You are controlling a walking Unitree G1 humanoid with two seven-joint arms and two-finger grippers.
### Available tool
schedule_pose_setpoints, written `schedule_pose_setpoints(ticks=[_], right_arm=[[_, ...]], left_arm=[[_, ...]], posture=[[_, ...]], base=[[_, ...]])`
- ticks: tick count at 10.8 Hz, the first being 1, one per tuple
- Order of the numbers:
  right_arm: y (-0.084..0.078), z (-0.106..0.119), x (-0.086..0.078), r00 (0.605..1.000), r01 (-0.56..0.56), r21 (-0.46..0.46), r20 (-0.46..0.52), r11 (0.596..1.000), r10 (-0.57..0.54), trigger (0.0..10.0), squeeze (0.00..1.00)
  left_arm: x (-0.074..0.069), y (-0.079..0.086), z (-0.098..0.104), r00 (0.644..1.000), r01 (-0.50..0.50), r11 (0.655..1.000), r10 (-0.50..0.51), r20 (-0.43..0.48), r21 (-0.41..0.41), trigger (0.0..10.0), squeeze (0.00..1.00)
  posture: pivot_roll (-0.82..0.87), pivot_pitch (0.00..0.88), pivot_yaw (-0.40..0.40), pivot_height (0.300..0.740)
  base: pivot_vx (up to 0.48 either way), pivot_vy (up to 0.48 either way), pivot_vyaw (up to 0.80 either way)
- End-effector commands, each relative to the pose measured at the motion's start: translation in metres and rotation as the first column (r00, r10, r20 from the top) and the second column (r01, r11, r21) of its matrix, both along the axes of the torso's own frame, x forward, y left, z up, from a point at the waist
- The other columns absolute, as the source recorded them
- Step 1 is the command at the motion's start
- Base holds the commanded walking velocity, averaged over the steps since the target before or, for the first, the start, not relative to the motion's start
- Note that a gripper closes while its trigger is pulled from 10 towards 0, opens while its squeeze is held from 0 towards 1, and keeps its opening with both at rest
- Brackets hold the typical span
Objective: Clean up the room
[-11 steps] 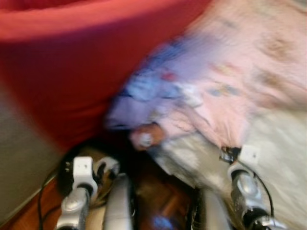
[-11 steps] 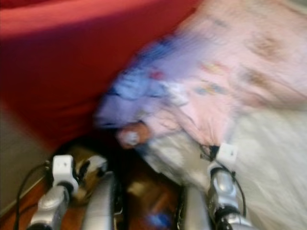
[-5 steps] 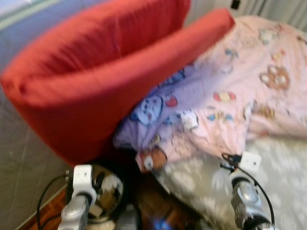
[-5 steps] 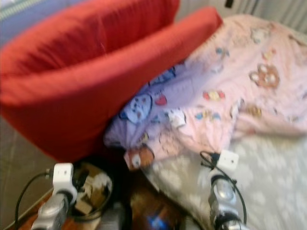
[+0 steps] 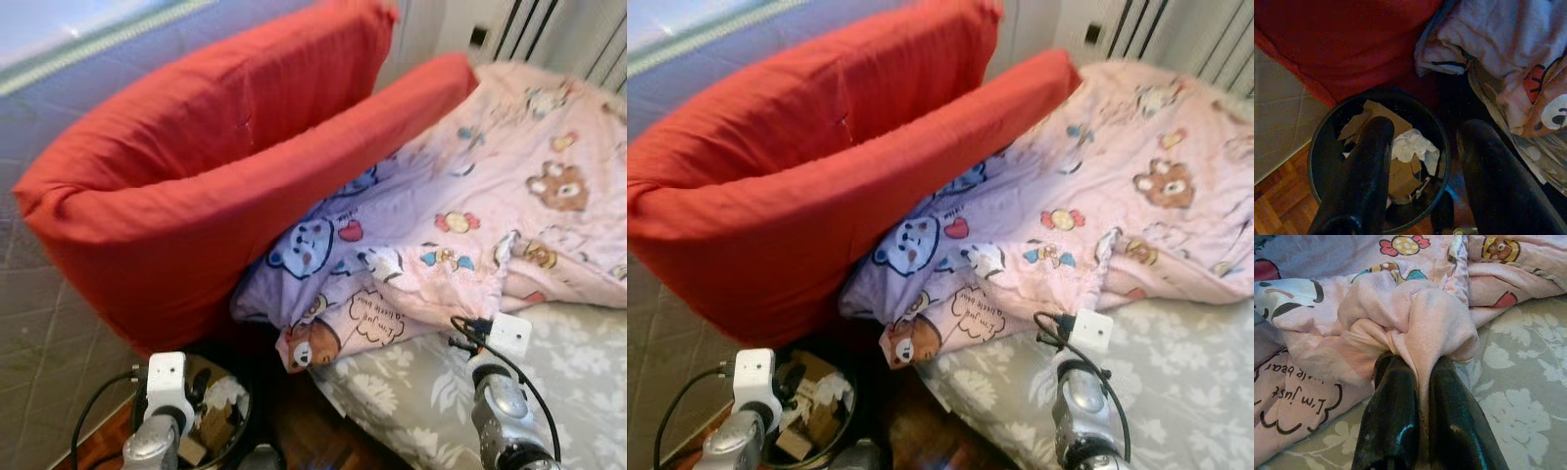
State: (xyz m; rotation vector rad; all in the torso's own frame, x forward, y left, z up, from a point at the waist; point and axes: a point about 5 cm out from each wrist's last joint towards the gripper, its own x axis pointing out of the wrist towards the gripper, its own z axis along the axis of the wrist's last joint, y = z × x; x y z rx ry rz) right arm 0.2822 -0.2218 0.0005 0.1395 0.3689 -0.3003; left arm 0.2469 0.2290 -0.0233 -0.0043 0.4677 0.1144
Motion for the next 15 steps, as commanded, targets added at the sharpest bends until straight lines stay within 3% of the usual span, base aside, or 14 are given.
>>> schedule_pose_setpoints(ticks=[1,4,6,15], right_arm=[[-0.002,-0.013,-0.012,0.997,0.018,0.003,-0.077,1.0,-0.017,10.0,0.0],[-0.013,-0.028,-0.032,0.978,0.077,-0.033,-0.193,0.996,-0.082,10.0,0.0],[-0.014,-0.034,-0.04,0.972,0.069,-0.055,-0.22,0.996,-0.08,10.0,0.0],[-0.011,-0.037,-0.043,0.969,0.063,-0.062,-0.236,0.996,-0.076,10.0,0.0]], left_arm=[[-0.013,0.004,-0.011,0.998,-0.013,1.0,0.014,-0.064,0.011,10.0,0.0],[-0.018,0.005,-0.015,0.996,-0.027,1.0,0.027,-0.087,0.01,10.0,0.0],[-0.022,0.005,-0.018,0.993,-0.027,1.0,0.027,-0.113,0.007,10.0,0.0],[-0.032,0.003,-0.025,0.99,-0.047,0.998,0.042,-0.131,-0.035,10.0,0.0]], posture=[[0.17,0.141,0.015,0.74],[0.17,0.139,0.018,0.74],[0.17,0.139,0.019,0.74],[0.17,0.159,0.013,0.74]], base=[[0.0,0.0,0.0],[0.0,0.0,0.0],[0.0,0.0,0.0],[0.0,0.0,0.0]])
